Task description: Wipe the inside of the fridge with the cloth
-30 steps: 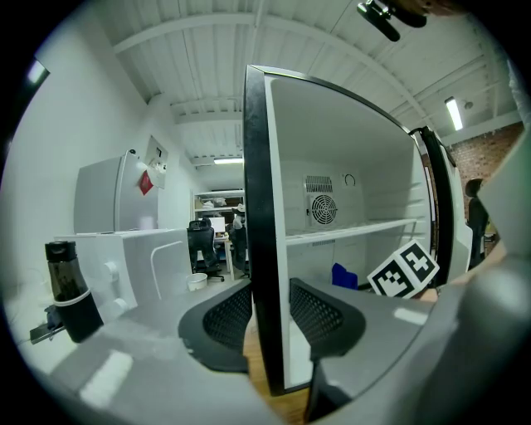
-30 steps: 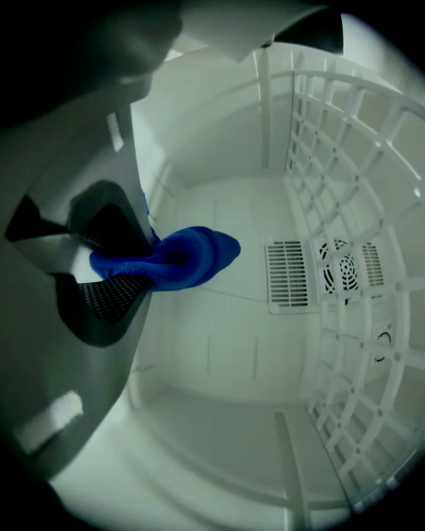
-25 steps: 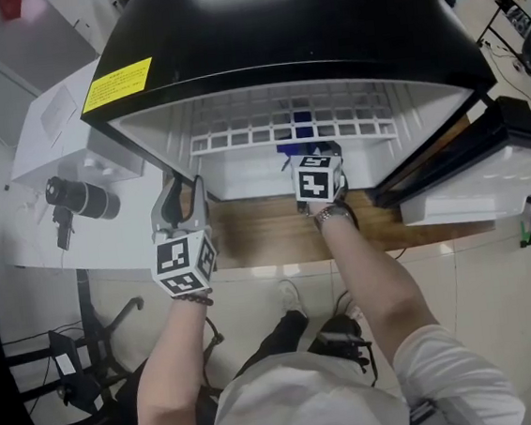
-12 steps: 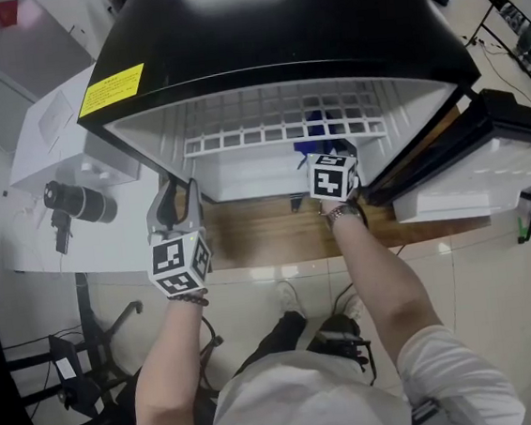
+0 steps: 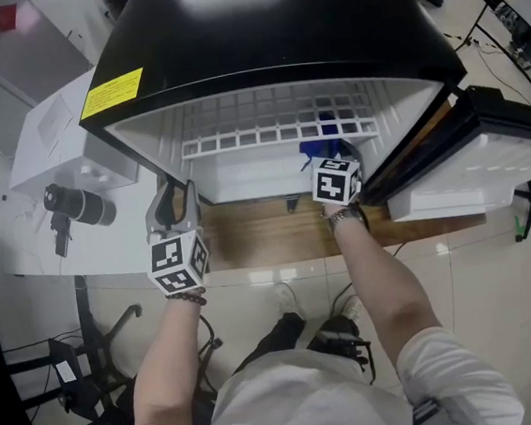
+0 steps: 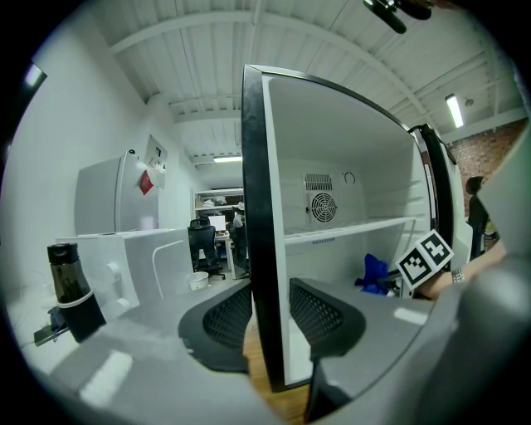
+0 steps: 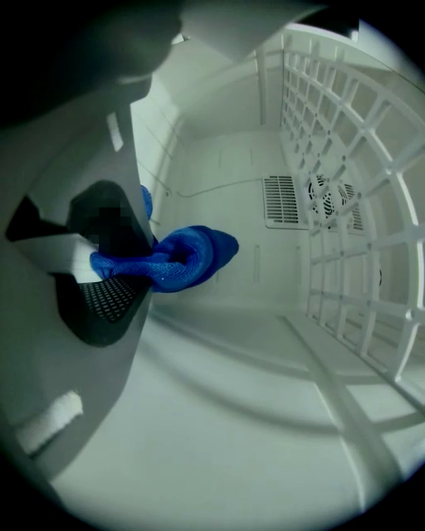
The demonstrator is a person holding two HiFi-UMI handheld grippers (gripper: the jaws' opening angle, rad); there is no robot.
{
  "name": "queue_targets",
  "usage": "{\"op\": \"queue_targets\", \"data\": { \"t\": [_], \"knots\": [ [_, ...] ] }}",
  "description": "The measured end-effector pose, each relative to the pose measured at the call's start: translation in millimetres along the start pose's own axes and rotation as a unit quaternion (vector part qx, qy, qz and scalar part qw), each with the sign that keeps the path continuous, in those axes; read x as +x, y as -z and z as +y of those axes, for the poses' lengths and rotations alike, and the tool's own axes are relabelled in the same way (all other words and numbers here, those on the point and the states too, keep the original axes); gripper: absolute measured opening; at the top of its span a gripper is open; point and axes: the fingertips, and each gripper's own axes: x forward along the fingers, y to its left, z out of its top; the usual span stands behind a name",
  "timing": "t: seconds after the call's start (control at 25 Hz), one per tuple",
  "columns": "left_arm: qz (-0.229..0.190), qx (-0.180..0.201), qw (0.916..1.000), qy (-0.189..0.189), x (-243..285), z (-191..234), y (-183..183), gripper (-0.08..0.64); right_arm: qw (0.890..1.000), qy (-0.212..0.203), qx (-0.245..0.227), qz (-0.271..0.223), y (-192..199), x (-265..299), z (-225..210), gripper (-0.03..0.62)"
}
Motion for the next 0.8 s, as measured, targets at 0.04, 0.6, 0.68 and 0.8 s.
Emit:
{"op": "queue_targets", "data": {
  "t": [0.04,0.6,0.68,0.8],
  "knots": [
    [0.000,0.000,1.0000,0.001,-0.2,-0.2,0.0,0.134,1.000,0.000,0.001,-0.002,-1.5,-1.7,-0.2,0.061],
    [-0.001,-0.001,1.0000,0.009,0.1,-1.6,-0.3,0.129,0.988,-0.140,-0.012,-0.062,-36.2,-59.2,122.5,0.061],
    [-0.002,0.000,0.9999,0.011,0.1,-1.3,-0.8,0.127,0.985,-0.163,-0.017,-0.063,-37.2,-66.5,148.1,0.061],
    [0.001,0.002,0.9999,0.015,0.0,-0.9,-0.1,0.127,0.979,-0.195,-0.022,-0.059,-33.0,-74.2,184.4,0.061]
  ]
}}
